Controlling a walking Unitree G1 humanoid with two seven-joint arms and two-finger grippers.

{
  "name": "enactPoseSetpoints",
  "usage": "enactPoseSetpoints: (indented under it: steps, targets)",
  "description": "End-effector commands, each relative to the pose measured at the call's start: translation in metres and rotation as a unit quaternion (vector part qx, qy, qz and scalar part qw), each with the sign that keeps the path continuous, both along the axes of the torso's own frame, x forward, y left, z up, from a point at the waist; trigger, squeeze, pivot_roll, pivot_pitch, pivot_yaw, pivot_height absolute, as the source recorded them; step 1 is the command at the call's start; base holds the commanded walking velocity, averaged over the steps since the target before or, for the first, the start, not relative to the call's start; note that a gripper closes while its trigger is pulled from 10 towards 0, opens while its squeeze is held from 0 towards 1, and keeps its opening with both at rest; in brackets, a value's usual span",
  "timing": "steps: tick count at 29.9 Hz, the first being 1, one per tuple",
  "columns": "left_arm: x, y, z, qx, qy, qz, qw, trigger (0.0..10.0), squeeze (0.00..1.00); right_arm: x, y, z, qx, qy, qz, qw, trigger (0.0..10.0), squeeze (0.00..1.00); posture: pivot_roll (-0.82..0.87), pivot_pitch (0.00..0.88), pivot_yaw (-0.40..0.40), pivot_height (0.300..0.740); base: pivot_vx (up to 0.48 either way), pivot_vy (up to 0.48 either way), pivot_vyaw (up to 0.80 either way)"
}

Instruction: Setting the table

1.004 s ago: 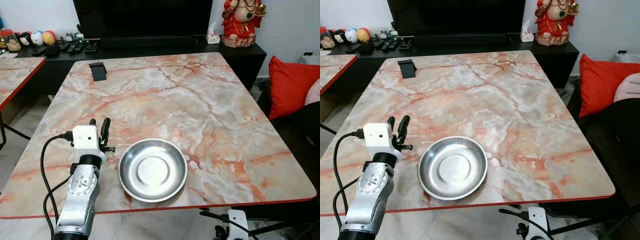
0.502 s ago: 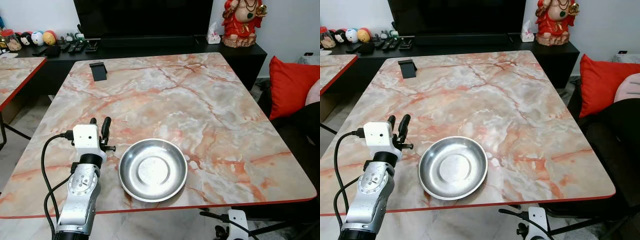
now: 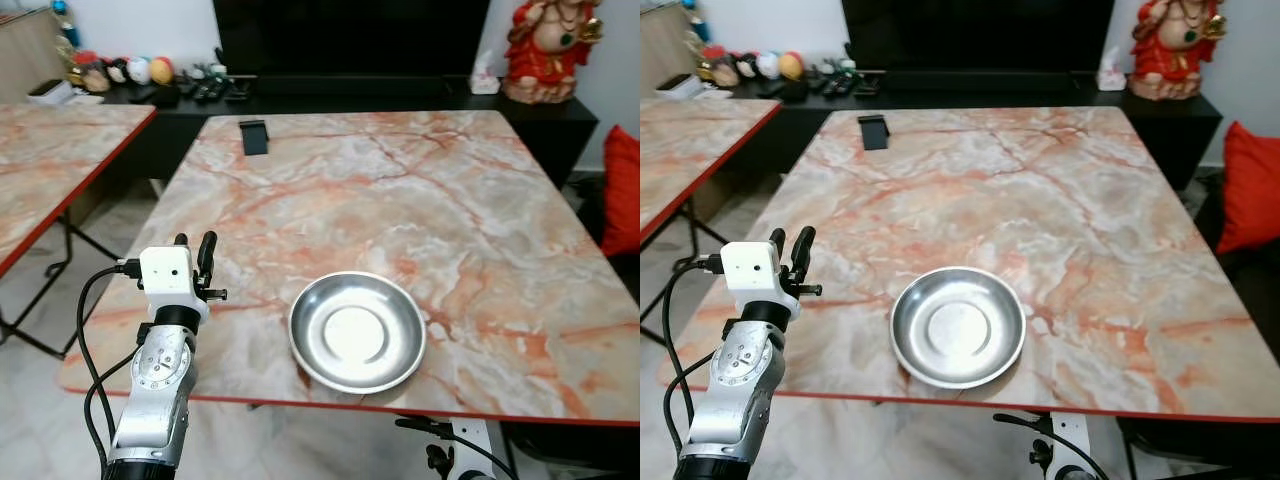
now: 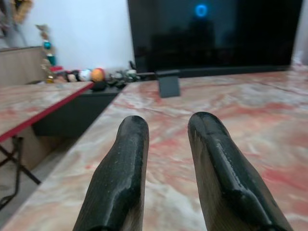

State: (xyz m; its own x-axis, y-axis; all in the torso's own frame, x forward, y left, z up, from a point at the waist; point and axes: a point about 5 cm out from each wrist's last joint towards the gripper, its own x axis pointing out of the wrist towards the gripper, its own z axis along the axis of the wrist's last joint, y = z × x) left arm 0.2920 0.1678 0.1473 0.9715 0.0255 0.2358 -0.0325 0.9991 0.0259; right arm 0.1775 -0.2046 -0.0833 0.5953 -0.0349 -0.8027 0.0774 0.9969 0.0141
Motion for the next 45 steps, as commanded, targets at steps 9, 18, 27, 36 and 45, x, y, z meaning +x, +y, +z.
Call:
enactPoseSetpoints:
  steps: [9,18,27,36,45]
  targets:
    - [0.0011,0.0059,0.0015,0.012,-0.002,0.008,1.000,10.0,0.00,0.0021,0.0033,0.0005,0.008,-0.003,-0.002,1.000,10.0,0.00,-0.06,0.000,0.040,0.740,0.000,0.255,0.00]
    - [0.0016,0.0057,0.0021,0.012,-0.004,0.008,1.000,10.0,0.00,0.0023,0.0032,0.0005,0.009,-0.003,-0.001,1.000,10.0,0.00,-0.06,0.000,0.039,0.740,0.000,0.256,0.00]
    - [0.0017,0.0054,0.0028,0.012,-0.005,0.007,1.000,10.0,0.00,0.0022,0.0034,0.0005,0.010,-0.003,0.001,1.000,10.0,0.00,-0.06,0.000,0.039,0.740,0.000,0.254,0.00]
    - [0.0018,0.0048,0.0028,0.013,-0.005,0.005,1.000,10.0,0.00,0.0019,0.0038,0.0003,0.012,-0.002,0.002,1.000,10.0,0.00,-0.06,0.000,0.042,0.740,0.000,0.255,0.00]
    - [0.0012,0.0021,0.0031,0.014,-0.010,-0.004,1.000,10.0,0.00,0.0013,0.0041,0.0000,0.012,-0.002,0.003,1.000,10.0,0.00,-0.06,0.000,0.042,0.740,0.000,0.142,0.00]
